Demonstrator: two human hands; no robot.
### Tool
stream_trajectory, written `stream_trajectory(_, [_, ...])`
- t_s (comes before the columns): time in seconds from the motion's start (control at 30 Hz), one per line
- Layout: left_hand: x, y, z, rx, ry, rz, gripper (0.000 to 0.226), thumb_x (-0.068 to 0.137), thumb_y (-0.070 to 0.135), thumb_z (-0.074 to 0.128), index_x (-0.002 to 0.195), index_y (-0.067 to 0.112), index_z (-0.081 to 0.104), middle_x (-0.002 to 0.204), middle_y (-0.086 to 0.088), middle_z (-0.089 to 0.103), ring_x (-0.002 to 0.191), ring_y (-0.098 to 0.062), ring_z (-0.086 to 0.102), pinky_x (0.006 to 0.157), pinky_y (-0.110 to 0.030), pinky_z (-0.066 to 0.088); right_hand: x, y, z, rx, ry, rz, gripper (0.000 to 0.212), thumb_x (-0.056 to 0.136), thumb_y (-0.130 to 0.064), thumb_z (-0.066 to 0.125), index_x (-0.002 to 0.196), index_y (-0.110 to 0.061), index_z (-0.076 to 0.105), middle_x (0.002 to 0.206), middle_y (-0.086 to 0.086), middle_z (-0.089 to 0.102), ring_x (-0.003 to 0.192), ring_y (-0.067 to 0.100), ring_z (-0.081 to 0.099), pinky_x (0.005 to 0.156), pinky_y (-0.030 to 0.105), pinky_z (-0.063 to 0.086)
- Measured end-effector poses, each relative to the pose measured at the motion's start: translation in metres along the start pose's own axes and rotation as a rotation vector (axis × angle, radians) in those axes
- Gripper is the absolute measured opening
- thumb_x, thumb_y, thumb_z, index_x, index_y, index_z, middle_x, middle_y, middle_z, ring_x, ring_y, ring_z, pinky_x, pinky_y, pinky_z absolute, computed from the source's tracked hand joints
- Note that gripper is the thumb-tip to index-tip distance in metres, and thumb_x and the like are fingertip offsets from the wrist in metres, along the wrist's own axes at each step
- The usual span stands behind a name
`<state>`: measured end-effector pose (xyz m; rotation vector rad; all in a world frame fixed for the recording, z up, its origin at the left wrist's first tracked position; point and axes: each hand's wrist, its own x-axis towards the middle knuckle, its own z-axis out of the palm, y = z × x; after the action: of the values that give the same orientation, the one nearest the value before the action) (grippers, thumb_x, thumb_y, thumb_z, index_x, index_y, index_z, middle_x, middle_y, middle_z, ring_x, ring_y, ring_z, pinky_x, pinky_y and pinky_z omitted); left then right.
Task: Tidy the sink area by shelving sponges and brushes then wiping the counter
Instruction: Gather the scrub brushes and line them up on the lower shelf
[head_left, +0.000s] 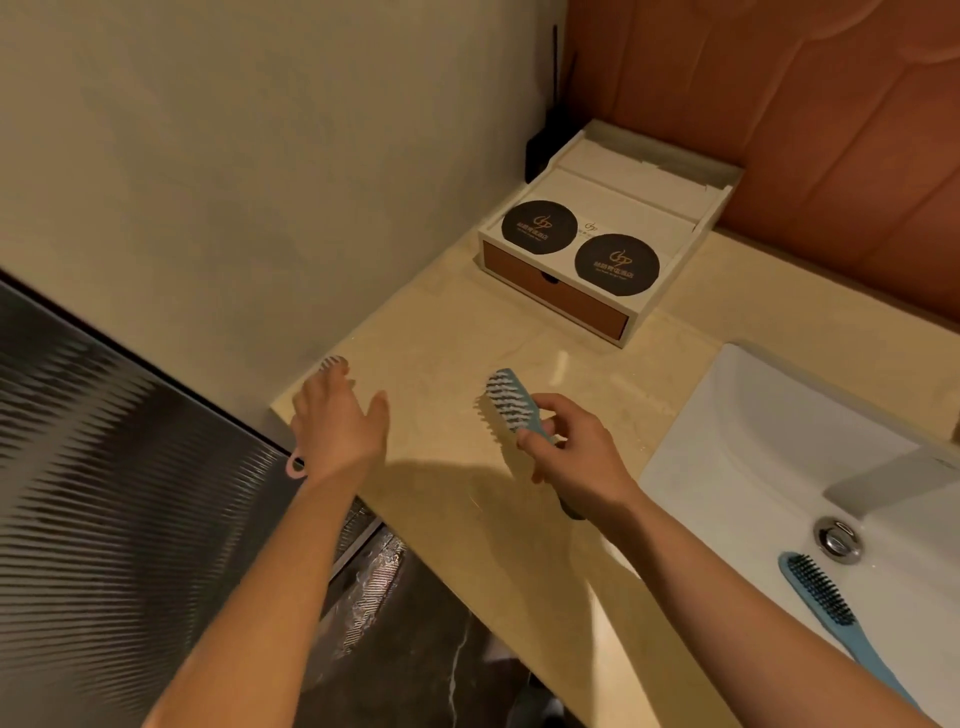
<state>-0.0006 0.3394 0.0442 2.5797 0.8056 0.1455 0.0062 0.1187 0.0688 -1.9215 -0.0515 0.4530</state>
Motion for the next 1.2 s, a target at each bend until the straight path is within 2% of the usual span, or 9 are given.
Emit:
stream_trajectory(0.2, [0.033, -0.024, 0.006, 0.277, -0.027, -0.104, 0.057, 0.087, 0.034, 0.059, 0.123, -0.006, 0.04, 0.127, -0.029, 0.048, 0.119, -0.043, 0.043, 0.097, -0.047, 0.036, 0.005, 0.005, -0.008, -0.003, 0.057, 0.036, 0.032, 0.095, -0.007, 0.04, 0.123, -0.017, 0.053, 0.084, -0.001, 0.062, 0.061, -0.005, 0.058, 0.056, 0.009, 0.041])
stream_trajectory(0.5, [0.025, 0.004, 0.017, 0.101, -0.088, 0.042, 0.037, 0.088, 0.023, 0.059, 0.114, -0.003, 0.052, 0.114, -0.025, 0.053, 0.103, -0.041, 0.052, 0.082, -0.044, 0.043, -0.006, 0.009, -0.038, 0.085, 0.071, 0.111, 0.035, 0.094, -0.001, 0.042, 0.126, -0.016, 0.049, 0.076, 0.0, 0.061, 0.065, 0.007, 0.057, 0.048, 0.002, 0.041])
stream_trajectory(0.6, [0.005, 0.026, 0.016, -0.053, -0.14, 0.102, 0.043, 0.087, 0.025, 0.061, 0.123, 0.003, 0.051, 0.118, -0.02, 0.051, 0.102, -0.034, 0.053, 0.084, -0.036, 0.042, -0.018, 0.016, -0.047, 0.149, 0.069, 0.142, 0.033, 0.094, 0.002, 0.042, 0.123, -0.012, 0.049, 0.082, 0.009, 0.062, 0.069, 0.014, 0.058, 0.049, 0.003, 0.042])
stream_trajectory(0.67, [-0.011, 0.046, 0.01, -0.159, -0.171, 0.155, 0.038, 0.086, 0.028, 0.063, 0.117, 0.009, 0.056, 0.11, -0.012, 0.052, 0.089, -0.022, 0.053, 0.077, -0.027, 0.039, -0.03, 0.022, -0.054, 0.184, 0.055, 0.156, 0.03, 0.093, 0.001, 0.044, 0.12, -0.011, 0.05, 0.084, 0.013, 0.061, 0.068, 0.016, 0.057, 0.05, 0.004, 0.042])
stream_trajectory(0.77, [-0.038, 0.076, 0.003, -0.274, -0.256, 0.239, 0.024, 0.082, 0.027, 0.066, 0.103, 0.017, 0.06, 0.1, -0.004, 0.05, 0.072, -0.003, 0.047, 0.061, -0.007, 0.036, -0.046, 0.03, -0.065, 0.239, 0.075, 0.186, 0.02, 0.094, -0.016, 0.049, 0.114, -0.015, 0.051, 0.075, 0.007, 0.058, 0.06, 0.015, 0.053, 0.048, 0.007, 0.041])
stream_trajectory(0.87, [-0.069, 0.107, 0.003, -0.384, -0.391, 0.309, 0.019, 0.081, 0.022, 0.068, 0.096, 0.021, 0.057, 0.101, -0.004, 0.056, 0.074, -0.002, 0.052, 0.06, 0.0, 0.038, -0.061, 0.045, -0.086, 0.261, 0.154, 0.201, 0.02, 0.094, -0.029, 0.049, 0.108, -0.015, 0.053, 0.07, 0.002, 0.059, 0.053, 0.012, 0.05, 0.049, 0.01, 0.041])
stream_trajectory(1.0, [-0.107, 0.143, 0.012, -0.579, -0.598, 0.387, 0.027, 0.071, 0.03, 0.066, 0.094, 0.019, 0.058, 0.085, 0.001, 0.065, 0.066, -0.001, 0.057, 0.058, -0.009, 0.042, -0.083, 0.064, -0.116, 0.297, 0.277, 0.183, 0.019, 0.095, -0.026, 0.049, 0.1, -0.008, 0.052, 0.062, 0.003, 0.056, 0.046, 0.01, 0.045, 0.048, 0.013, 0.04])
stream_trajectory(1.13, [-0.148, 0.177, 0.033, -0.752, -0.791, 0.364, 0.02, 0.083, 0.013, 0.067, 0.097, 0.015, 0.053, 0.088, -0.003, 0.066, 0.075, -0.014, 0.066, 0.07, -0.025, 0.051, -0.113, 0.083, -0.149, 0.339, 0.395, 0.197, 0.012, 0.093, -0.019, 0.053, 0.101, -0.011, 0.052, 0.077, 0.009, 0.069, 0.063, 0.012, 0.063, 0.057, 0.009, 0.048])
stream_trajectory(1.2, [-0.169, 0.193, 0.042, -0.814, -0.848, 0.347, 0.021, 0.084, 0.01, 0.066, 0.095, 0.017, 0.049, 0.091, -0.007, 0.066, 0.081, -0.019, 0.067, 0.075, -0.026, 0.052, -0.132, 0.095, -0.165, 0.34, 0.453, 0.206, 0.011, 0.091, -0.014, 0.054, 0.102, -0.011, 0.053, 0.085, 0.015, 0.07, 0.073, 0.013, 0.067, 0.064, 0.014, 0.05])
